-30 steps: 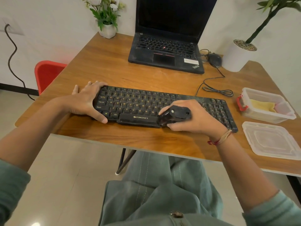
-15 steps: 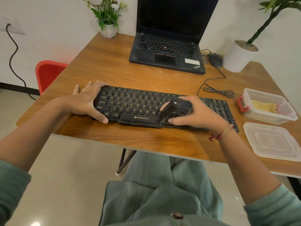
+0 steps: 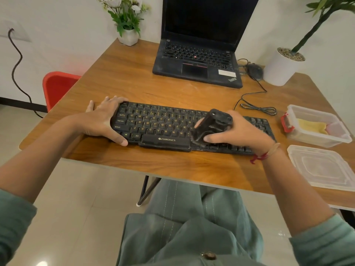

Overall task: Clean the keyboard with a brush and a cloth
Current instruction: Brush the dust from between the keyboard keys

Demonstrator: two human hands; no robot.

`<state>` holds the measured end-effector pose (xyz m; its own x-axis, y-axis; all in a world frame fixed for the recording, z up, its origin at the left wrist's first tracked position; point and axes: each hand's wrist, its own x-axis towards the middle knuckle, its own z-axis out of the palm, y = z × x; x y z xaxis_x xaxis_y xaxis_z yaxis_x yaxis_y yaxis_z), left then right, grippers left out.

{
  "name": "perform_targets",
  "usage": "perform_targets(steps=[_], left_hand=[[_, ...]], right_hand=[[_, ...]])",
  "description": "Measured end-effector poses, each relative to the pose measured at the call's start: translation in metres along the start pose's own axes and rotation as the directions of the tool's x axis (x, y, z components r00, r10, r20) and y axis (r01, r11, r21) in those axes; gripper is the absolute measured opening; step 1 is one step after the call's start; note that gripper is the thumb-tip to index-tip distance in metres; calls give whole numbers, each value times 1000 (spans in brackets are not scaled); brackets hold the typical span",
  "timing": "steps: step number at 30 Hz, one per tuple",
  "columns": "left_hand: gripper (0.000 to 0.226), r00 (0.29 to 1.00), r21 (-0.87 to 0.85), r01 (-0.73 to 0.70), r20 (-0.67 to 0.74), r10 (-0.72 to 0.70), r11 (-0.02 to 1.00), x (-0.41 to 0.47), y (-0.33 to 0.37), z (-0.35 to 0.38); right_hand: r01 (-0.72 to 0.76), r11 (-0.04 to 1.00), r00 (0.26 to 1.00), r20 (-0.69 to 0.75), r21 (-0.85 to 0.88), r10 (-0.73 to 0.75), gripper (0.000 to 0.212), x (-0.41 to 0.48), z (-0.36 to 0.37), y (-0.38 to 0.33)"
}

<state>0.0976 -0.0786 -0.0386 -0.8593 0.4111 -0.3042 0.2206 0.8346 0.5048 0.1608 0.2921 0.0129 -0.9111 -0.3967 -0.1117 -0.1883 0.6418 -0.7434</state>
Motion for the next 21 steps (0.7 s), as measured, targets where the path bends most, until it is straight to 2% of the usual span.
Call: perform_targets(steps=[3, 5, 7, 9, 11, 13, 16, 17, 18, 19, 21], left_hand=[[149, 1000, 7, 4, 2, -4, 1000, -1, 0, 1], [150, 1000, 8, 7, 4, -7, 1000, 0, 0, 1], [146, 1000, 12, 9, -2, -9, 1000, 1, 0, 1], [141, 1000, 15, 9, -10, -8, 1000, 0, 0, 1], [141, 1000, 13, 10, -10, -10, 1000, 0, 1, 1], [141, 1000, 14, 9, -9, -9, 1000, -1, 2, 1], [146, 1000, 10, 5, -13, -5, 1000, 0, -2, 1], [148, 1000, 9, 5, -13, -5, 1000, 1, -3, 2], [150, 1000, 7, 5, -16, -5, 1000, 2, -4, 2], [150, 1000, 5, 2, -18, -2, 1000, 3, -5, 2], [151, 1000, 9, -3, -22, 4, 1000, 3, -7, 2]], right_hand=[[-90, 994, 995, 30, -64, 92, 60, -13, -29, 20], [-117, 991, 993, -11, -58, 117, 63, -14, -36, 25], [-90, 995, 996, -6, -42, 90, 64, -7, -22, 17], [-12, 997, 1000, 17, -76, 14, 55, 3, 1, 1], [3, 998, 1000, -18, -57, -4, 54, 13, 15, -7], [-48, 999, 998, -35, -11, 48, 55, 13, 10, -2], [-217, 974, 976, 20, -68, 218, 79, -4, -21, 10], [-255, 960, 966, 15, -113, 258, 75, -10, -34, 15], [-268, 950, 963, -9, -159, 270, 62, -16, -45, 17], [-274, 943, 962, -67, -189, 266, 49, -20, -55, 19], [-273, 939, 941, -258, -209, 217, 37, -23, -66, 21]])
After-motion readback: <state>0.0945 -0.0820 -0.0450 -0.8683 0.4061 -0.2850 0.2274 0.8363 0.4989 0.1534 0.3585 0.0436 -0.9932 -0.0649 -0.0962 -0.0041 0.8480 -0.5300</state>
